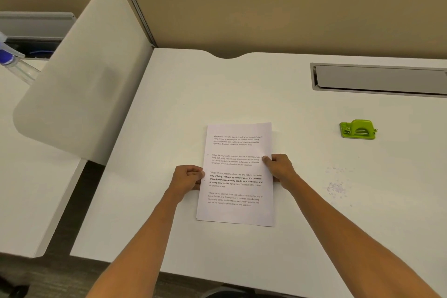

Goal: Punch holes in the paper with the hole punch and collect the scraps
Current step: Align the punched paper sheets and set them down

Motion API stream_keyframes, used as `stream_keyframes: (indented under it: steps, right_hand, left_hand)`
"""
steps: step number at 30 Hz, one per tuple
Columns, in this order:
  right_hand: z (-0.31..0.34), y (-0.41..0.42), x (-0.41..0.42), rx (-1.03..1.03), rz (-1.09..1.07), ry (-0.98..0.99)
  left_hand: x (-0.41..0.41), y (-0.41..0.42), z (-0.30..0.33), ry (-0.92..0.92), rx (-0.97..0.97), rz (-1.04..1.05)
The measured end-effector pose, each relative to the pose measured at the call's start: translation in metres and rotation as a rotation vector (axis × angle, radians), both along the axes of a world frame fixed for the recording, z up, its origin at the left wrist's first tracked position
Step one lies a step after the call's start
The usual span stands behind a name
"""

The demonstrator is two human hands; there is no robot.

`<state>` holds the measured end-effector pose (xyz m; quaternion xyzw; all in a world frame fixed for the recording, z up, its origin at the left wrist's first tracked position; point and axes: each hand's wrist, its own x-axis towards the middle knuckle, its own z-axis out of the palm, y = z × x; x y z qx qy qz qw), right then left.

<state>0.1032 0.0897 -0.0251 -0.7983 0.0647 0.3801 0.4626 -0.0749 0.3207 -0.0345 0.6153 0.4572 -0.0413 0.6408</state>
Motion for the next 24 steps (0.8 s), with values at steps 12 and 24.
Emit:
stream_keyframes:
  steps: [12,24]
  right_hand:
    - [-0.002,-0.002,0.004,0.004,0.028,0.008]
    - [-0.002,-0.009,0.013,0.044,0.083,0.071]
  left_hand:
    - [-0.002,-0.003,-0.001,-0.019,-0.051,-0.001]
    - [0.008,-0.005,0.005,-0.028,-0.108,-0.006]
